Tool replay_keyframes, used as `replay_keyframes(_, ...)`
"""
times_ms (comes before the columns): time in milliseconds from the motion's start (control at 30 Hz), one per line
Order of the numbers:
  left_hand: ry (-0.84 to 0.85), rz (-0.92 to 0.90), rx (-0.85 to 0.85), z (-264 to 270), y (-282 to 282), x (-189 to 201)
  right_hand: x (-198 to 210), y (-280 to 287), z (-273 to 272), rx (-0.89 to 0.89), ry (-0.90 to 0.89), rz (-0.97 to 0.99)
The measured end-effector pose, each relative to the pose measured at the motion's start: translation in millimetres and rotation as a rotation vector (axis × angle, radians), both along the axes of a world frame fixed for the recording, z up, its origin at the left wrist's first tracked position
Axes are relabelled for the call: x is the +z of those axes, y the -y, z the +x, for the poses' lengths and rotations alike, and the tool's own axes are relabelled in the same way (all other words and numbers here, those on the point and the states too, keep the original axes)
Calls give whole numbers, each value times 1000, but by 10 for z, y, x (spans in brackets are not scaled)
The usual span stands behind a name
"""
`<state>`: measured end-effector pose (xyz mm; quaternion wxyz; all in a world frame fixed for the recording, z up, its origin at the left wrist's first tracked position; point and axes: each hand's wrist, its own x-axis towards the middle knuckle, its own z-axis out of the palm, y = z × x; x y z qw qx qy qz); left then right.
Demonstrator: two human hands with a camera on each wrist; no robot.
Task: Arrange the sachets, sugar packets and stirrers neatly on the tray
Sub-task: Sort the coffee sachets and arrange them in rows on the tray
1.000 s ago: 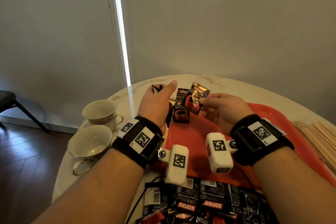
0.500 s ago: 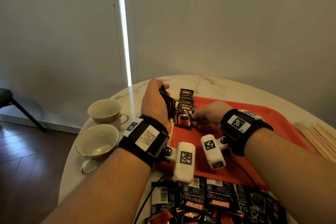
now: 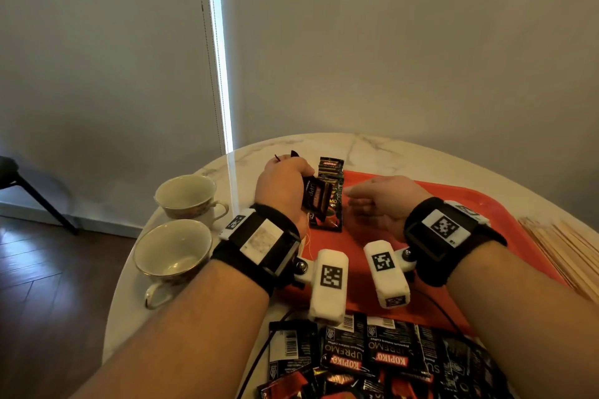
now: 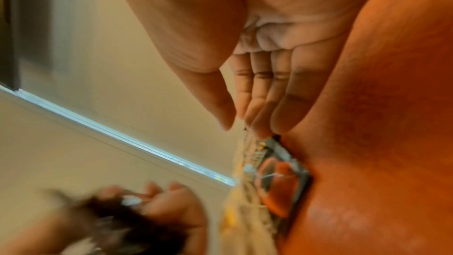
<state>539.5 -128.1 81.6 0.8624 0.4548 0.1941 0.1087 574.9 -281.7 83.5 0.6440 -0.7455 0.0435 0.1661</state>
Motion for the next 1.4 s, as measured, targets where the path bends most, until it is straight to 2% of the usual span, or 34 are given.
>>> replay_keyframes(100, 12, -45, -44, 9, 35, -13, 144, 56, -173, 146, 63, 158)
replay_keyframes(200, 24, -69, -77, -14, 75, -15, 189, 56, -287, 280, 86, 152)
replay_keyframes(367, 79, -69, -69, -30, 84, -32, 115, 34, -277, 124, 211, 205)
replay_keyframes(600, 123, 95, -135, -53, 79, -22, 101, 94, -155, -61, 313, 322)
replay_keyframes(767, 128, 138, -165, -71, 82, -23, 111, 127, -105, -41, 383, 340)
replay_keyframes(900, 127, 152, -296, -121, 109, -4, 116, 168, -59, -100, 437, 374)
replay_keyframes(1000, 123, 181, -346, -145, 141, -2, 102, 176, -36, -158, 426, 481)
replay_keyframes(1100, 131, 172, -292, -136, 138, -3, 102, 176, -38, -200, 365, 551)
replay_keyframes(1300, 156, 159, -134, -83, 84, -13, 130, 205, -112, 21, 162, 421)
replay_keyframes(1400, 173, 169, -103, -88, 87, -5, 137, 177, -109, -15, 171, 405)
